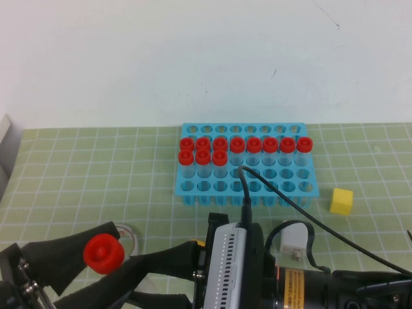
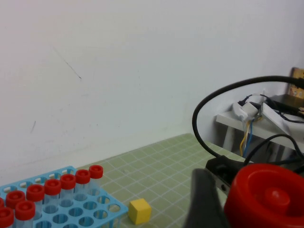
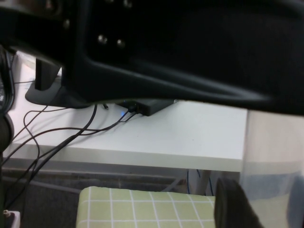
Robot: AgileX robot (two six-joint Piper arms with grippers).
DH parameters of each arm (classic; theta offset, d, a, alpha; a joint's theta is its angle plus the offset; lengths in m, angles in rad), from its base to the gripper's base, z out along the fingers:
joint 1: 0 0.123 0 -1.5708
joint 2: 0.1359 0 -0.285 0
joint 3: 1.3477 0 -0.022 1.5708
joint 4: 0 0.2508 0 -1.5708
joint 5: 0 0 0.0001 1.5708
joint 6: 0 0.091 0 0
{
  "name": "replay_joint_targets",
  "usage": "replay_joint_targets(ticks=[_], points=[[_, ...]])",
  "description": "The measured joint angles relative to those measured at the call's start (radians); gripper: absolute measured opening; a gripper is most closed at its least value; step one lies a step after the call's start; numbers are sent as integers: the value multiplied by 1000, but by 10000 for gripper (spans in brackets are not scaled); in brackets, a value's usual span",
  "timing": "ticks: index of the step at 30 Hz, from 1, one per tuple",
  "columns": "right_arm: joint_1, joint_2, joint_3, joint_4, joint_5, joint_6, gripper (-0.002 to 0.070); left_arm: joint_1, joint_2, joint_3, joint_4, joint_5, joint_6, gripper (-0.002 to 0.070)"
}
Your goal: Place the test tubes
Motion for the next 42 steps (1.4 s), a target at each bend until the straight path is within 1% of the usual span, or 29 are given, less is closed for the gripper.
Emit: replay_joint_targets(ticks=[8, 11, 13, 18, 20, 23, 27, 33, 35, 37, 40, 42], points=[[0, 0, 0, 4, 0, -8, 237, 0, 0, 0, 2, -2, -9, 255], [0, 0, 0, 10, 0, -10, 237, 0, 0, 0, 2, -1, -9, 256], [1, 0, 0, 10, 0, -10, 260, 0, 0, 0, 0, -1, -9, 256], [1, 0, 0, 33, 0, -10, 435, 0, 0, 0, 1, -1, -9, 256], [1, -4, 0, 46, 0, -10, 468, 0, 0, 0, 1, -1, -2, 256], [1, -27, 0, 48, 28, -10, 487, 0, 0, 0, -5, -1, 5, 256], [1, -101, 0, 45, 170, -20, 493, 0, 0, 0, -38, 8, 15, 256], [1, -294, 0, 43, 496, -4, 482, 0, 0, 0, -54, 56, 44, 256], [1, -369, 0, 43, 606, 14, 465, 0, 0, 0, -68, 72, 54, 256], [1, -450, 0, 43, 713, 30, 432, 0, 0, 0, -95, 92, 68, 256], [1, -590, 0, 45, 898, 44, 337, 0, 7, -20, -121, 142, 78, 256], [1, -677, 0, 48, 1034, 47, 240, 0, 28, -55, -127, 176, 82, 256]])
